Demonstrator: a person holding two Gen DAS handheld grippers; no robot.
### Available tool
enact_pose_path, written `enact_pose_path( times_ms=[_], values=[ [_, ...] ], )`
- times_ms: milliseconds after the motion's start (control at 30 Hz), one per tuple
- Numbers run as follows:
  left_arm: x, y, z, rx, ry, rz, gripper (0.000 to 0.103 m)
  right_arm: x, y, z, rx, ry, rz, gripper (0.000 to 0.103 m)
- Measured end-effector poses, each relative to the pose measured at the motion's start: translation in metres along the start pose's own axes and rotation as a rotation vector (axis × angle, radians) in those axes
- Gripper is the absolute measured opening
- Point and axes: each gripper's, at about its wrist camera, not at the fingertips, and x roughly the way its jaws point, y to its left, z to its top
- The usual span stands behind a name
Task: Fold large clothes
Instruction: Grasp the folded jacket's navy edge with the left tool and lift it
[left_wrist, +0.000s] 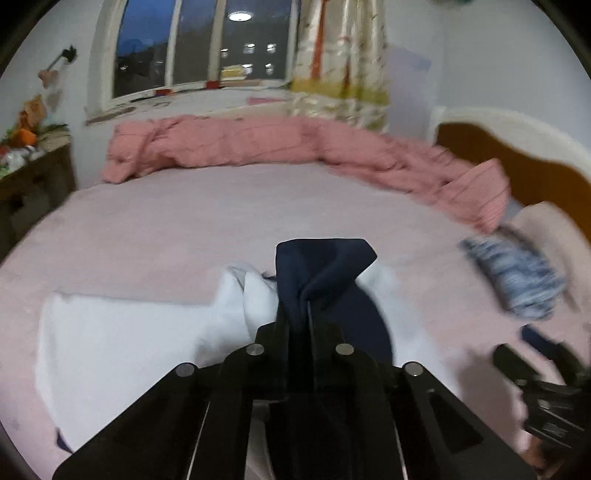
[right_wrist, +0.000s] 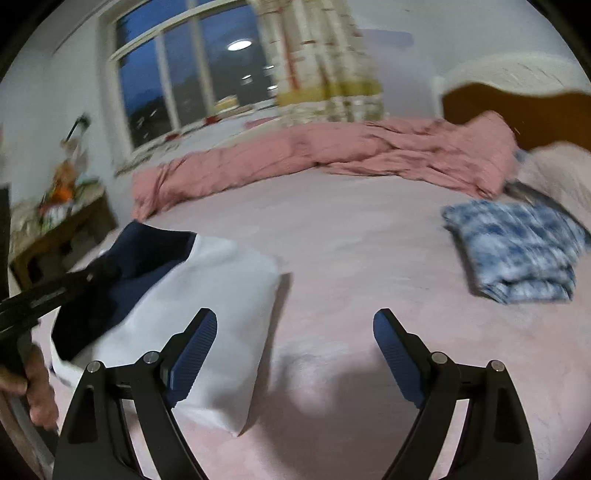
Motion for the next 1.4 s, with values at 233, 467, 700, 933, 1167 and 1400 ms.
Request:
enact_pose_path(
  times_ms=[233, 467, 700, 933, 1167, 1400],
  values=[
    [0.041, 0.025, -0.050, -0.063, 0.105, -0.030, 0.009, 0.040, 0.040, -0.025, -0.112, 0.222, 0.184, 0.088],
    [0.030, 0.064, -0.057, -0.290, 0.062, -0.233, 0.031, 0.046, 0.039, -0.029, -0.114, 0.264, 0.171, 0.082],
    [0.017, 0.066, -0.053, -0.373, 0.041, -0.042, 0.087, 0.045, 0.042, -0.030, -0.135, 0.265, 0.205, 0.041],
    [0.039, 0.047, -0.057, -0.222, 0.096, 0.092, 0.083, 0.051, 0.042, -0.029, -0.139, 0.291, 0.223, 0.051],
    [-0.027, 0.070, -0.061, -0.219, -0.004, -0.045, 0.083, 0.044, 0.037, -0.022, -0.133, 0.214, 0.193, 0.058],
    [-0.073, 0.128, -0.069, -0.315, -0.093, 0.145, 0.103, 0.008, 0.063, -0.012, -0.183, 0.011, 0.199, 0.060]
  ],
)
